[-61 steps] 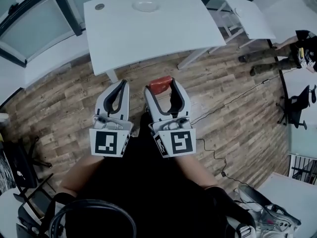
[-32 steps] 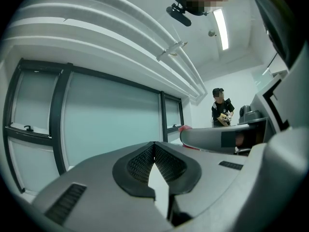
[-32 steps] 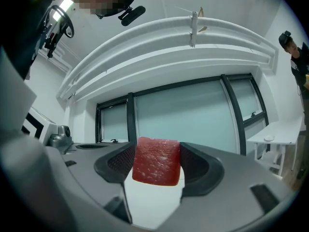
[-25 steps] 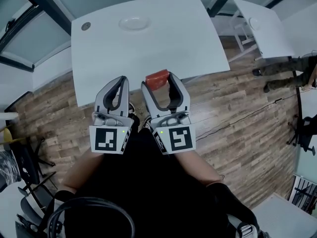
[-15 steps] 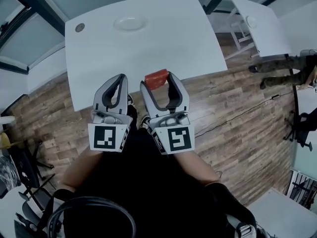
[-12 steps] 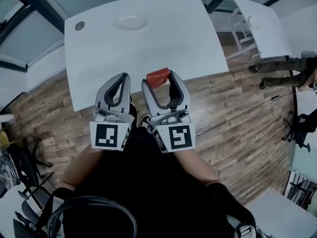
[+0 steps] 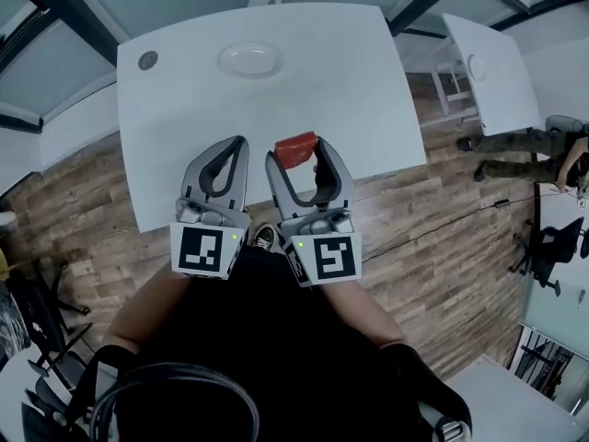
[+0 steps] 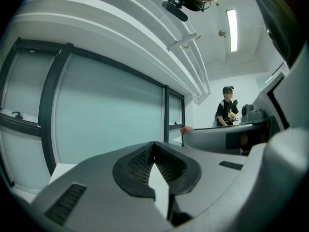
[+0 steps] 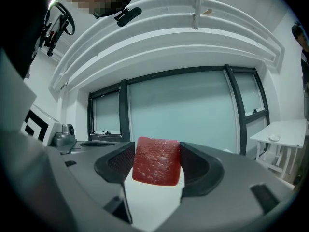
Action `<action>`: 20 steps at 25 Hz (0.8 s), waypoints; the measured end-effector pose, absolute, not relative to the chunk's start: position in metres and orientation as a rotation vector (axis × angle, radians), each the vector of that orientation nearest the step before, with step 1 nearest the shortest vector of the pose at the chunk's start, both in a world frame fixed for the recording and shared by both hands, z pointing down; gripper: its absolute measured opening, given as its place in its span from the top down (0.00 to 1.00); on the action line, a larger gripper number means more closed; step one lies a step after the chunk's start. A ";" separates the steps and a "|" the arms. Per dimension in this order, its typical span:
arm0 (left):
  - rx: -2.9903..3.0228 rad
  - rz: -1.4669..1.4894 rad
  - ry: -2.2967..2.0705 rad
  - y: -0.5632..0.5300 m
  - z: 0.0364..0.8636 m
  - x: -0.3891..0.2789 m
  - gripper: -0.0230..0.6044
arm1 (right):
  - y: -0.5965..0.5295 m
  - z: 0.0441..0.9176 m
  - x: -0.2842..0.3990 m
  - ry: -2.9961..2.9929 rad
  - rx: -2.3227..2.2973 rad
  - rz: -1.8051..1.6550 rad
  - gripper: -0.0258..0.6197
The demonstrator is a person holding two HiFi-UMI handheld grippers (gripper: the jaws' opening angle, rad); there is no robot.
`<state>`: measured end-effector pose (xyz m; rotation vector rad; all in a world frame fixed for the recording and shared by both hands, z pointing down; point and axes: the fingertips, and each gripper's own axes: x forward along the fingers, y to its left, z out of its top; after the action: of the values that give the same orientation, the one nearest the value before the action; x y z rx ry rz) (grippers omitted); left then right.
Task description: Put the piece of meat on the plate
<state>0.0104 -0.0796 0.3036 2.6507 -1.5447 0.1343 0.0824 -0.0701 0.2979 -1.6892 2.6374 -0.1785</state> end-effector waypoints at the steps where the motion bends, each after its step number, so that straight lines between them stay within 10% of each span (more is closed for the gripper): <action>1: 2.649 0.134 -1.536 -0.087 0.304 0.008 0.96 | -0.078 0.299 0.079 2.644 -1.693 -0.180 0.51; 20: 2.595 0.094 -1.464 -0.180 0.326 -0.033 0.96 | -0.176 0.323 0.036 2.726 -1.763 -0.252 0.51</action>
<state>-0.0331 -0.1804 0.3259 2.5945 -1.4641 0.0945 0.0356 -0.1758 0.3230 -1.7626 2.7259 -0.2525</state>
